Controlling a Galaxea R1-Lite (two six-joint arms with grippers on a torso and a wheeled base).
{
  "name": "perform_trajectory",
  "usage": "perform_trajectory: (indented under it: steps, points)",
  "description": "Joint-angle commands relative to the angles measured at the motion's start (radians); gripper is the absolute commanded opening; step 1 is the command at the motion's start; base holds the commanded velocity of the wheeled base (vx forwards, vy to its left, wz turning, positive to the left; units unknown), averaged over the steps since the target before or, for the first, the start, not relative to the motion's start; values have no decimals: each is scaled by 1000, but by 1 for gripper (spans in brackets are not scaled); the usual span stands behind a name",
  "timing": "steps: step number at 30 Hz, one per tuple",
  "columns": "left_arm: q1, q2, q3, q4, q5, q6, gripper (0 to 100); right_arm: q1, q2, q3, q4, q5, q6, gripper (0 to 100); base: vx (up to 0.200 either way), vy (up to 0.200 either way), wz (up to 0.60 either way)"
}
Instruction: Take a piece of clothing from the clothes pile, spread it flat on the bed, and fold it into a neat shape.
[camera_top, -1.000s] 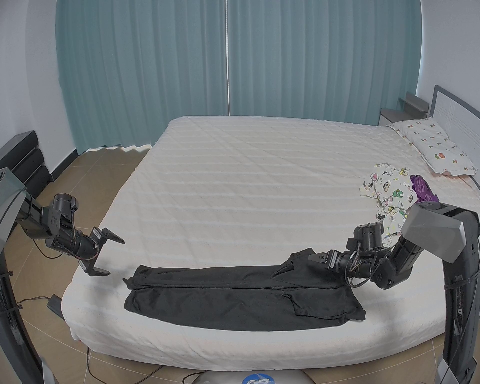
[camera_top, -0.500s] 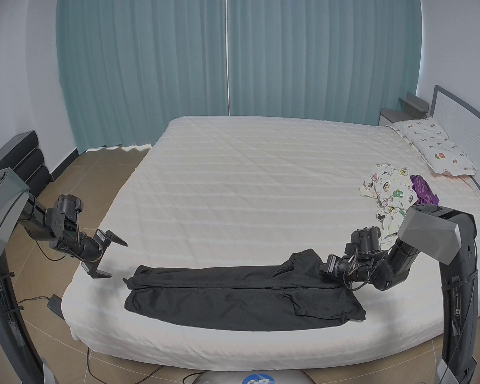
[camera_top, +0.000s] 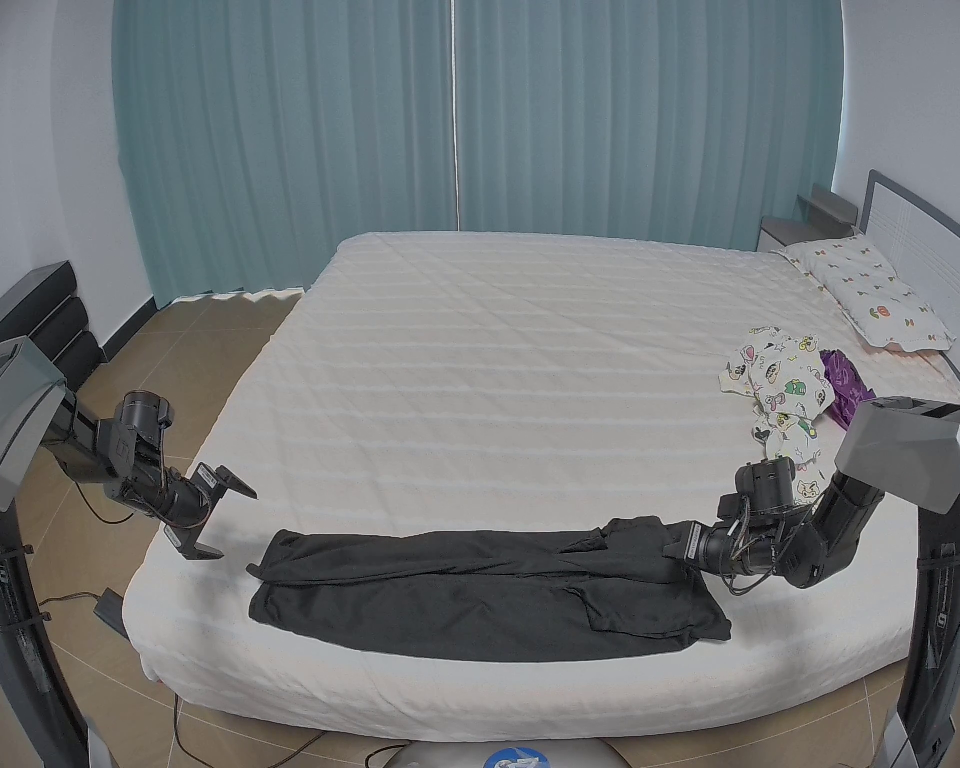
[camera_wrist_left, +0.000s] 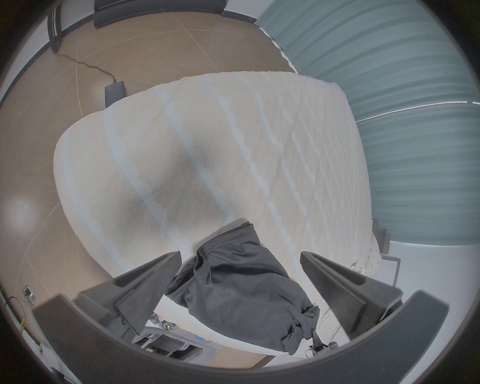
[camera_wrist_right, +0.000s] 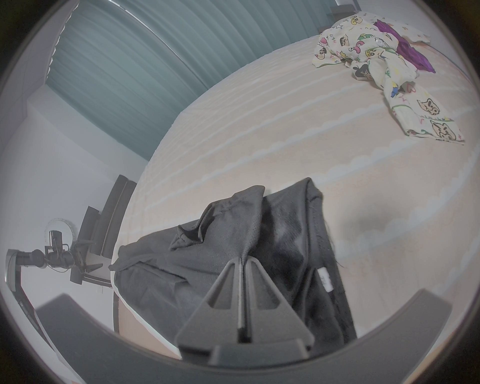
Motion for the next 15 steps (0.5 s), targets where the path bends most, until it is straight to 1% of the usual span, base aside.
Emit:
perform_trajectory:
  steps: [1, 6, 7, 11, 13, 15]
  points:
    - [-3, 11, -1, 0, 1, 0, 100, -7, -23, 37, -1, 0, -22, 0, 0, 0, 0]
    - [-3, 11, 2, -11, 2, 0, 100, 0, -23, 51, -1, -1, -39, 0, 0, 0, 0]
    - [-3, 13, 2, -12, 2, 0, 100, 0, -23, 53, -1, 0, -39, 100, 0, 0, 0]
    - [-4, 13, 3, -14, 4, 2, 100, 3, -40, 73, -2, -1, -50, 100, 0, 0, 0]
    - [-7, 14, 5, -14, 4, 2, 100, 3, -54, 73, -1, 0, -45, 100, 0, 0, 0]
    - [-15, 16, 7, -12, 24, 2, 100, 1, -98, 79, -1, 0, -27, 100, 0, 0, 0]
